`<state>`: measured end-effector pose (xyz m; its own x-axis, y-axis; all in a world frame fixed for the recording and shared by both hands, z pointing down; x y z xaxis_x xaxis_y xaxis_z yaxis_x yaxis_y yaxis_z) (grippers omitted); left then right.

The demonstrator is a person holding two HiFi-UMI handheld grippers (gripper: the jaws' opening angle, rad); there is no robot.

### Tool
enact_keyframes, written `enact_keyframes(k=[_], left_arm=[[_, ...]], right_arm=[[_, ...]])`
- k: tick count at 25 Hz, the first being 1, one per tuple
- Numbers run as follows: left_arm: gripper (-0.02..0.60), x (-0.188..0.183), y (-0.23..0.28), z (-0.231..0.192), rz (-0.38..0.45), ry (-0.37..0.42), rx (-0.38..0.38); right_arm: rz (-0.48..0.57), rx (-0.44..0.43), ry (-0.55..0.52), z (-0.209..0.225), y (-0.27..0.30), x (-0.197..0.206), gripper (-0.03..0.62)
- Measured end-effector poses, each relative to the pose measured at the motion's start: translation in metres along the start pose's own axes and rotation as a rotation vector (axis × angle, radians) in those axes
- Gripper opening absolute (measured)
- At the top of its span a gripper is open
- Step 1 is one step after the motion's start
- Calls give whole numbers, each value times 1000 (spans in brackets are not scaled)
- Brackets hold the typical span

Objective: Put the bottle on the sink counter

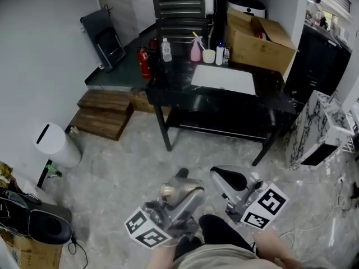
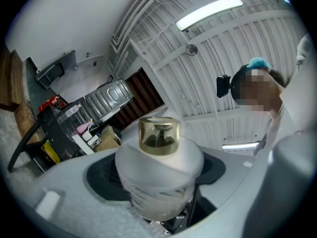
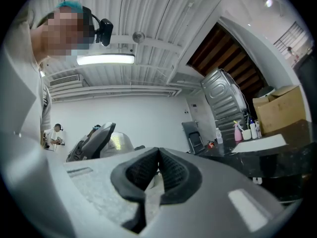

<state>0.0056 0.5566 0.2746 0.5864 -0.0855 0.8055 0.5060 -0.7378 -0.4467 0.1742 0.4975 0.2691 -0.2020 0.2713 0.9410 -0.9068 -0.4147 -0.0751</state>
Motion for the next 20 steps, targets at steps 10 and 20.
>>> enact_keyframes(k=[10, 20], left_arm=[[348, -10, 38, -79, 10, 22, -46], [348, -12, 131, -168, -25, 59, -84]], right_arm=[[-28, -53, 11, 63, 71, -10, 3], [-5, -77, 22, 171, 138, -49, 3]])
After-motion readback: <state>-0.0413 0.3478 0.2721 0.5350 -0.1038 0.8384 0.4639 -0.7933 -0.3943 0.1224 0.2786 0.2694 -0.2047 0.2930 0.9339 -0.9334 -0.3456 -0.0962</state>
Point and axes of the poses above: the fingertips, and each gripper's own axes: y forward along the fingers, z to its right, x out of its underside, the point moved 8 cm from there along -y, backward along the fingers, and after that the axes turned 10 degrees about y, right-handed, at the moved point
